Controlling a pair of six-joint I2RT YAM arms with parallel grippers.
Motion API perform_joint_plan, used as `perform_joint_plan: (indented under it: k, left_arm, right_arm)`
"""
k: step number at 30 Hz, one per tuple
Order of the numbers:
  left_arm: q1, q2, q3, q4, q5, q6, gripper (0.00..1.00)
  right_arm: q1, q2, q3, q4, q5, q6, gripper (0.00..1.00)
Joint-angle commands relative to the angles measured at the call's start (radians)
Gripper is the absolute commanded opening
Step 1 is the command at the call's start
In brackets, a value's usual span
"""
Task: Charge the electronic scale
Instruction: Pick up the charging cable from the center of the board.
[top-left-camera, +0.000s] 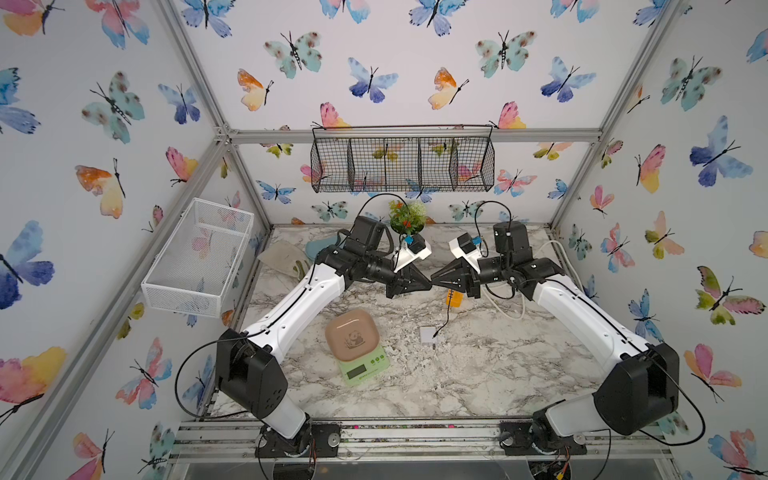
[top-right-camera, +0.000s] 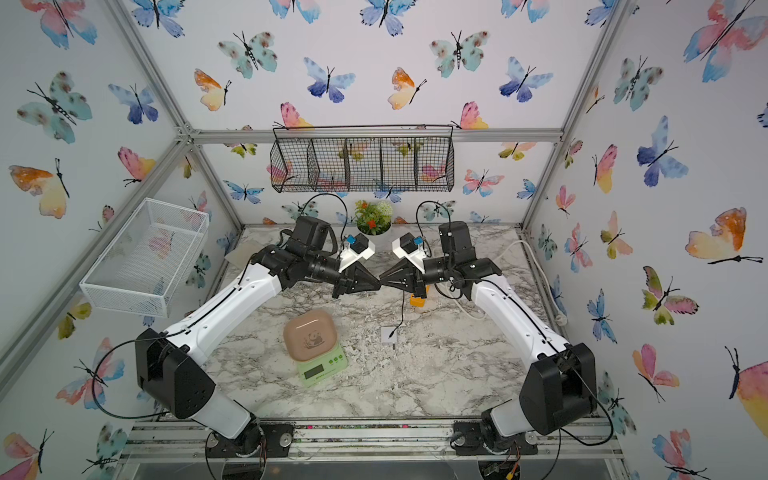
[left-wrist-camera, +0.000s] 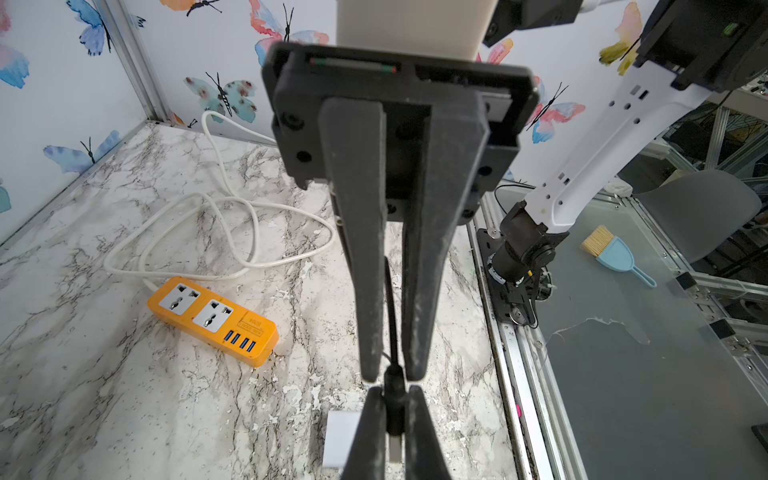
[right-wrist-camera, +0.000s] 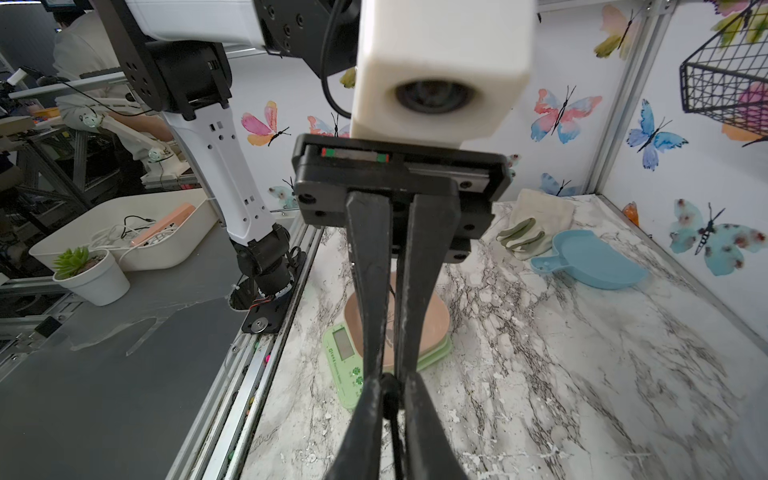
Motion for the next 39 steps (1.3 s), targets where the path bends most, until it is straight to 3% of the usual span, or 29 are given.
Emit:
perform_joint_plan:
  k: [1, 8, 11, 15, 19, 26, 31, 33, 34, 37, 39]
  left_arm:
    - [-0.006, 0.011, 0.021, -0.02, -0.003, 0.013, 0.06]
    - [-0.006, 0.014, 0.026, -0.024, -0.001, 0.016, 0.06]
    - [-0.006, 0.017, 0.032, -0.025, -0.002, 0.016, 0.06]
    - [-0.006, 0.02, 0.039, -0.027, -0.003, 0.016, 0.06]
    - [-0.006, 0.022, 0.046, -0.034, -0.006, 0.018, 0.06]
    - [-0.01, 0.031, 0.053, -0.042, -0.006, 0.017, 0.06]
    - [-0.011, 0.033, 0.062, -0.044, -0.005, 0.018, 0.06]
    - [-0.011, 0.033, 0.064, -0.043, -0.006, 0.018, 0.14]
    - [-0.011, 0.031, 0.064, -0.042, -0.008, 0.015, 0.22]
    - [-0.011, 0.016, 0.05, -0.014, -0.024, -0.004, 0.6]
    - [-0.009, -0.015, 0.008, 0.057, -0.059, -0.048, 0.74]
  right_arm:
    - [0.001, 0.007, 0.019, -0.035, 0.002, -0.004, 0.2]
    - [0.0, 0.011, 0.021, -0.033, 0.001, -0.003, 0.02]
    - [0.0, 0.011, 0.016, -0.026, 0.008, 0.006, 0.03]
    - [0.0, 0.013, 0.015, -0.024, 0.008, 0.019, 0.21]
    - [0.0, 0.017, 0.015, -0.033, 0.013, 0.01, 0.22]
    - [0.0, 0.039, 0.047, -0.09, 0.011, -0.023, 0.07]
    - [0.0, 0.037, 0.042, -0.091, 0.024, -0.025, 0.03]
    - [0.0, 0.038, 0.042, -0.091, 0.026, -0.023, 0.03]
    - [0.0, 0.037, 0.042, -0.092, 0.028, -0.024, 0.03]
    - [-0.001, 0.024, 0.034, -0.062, 0.053, 0.0, 0.03]
    - [-0.001, 0.003, 0.01, 0.01, 0.087, 0.064, 0.02]
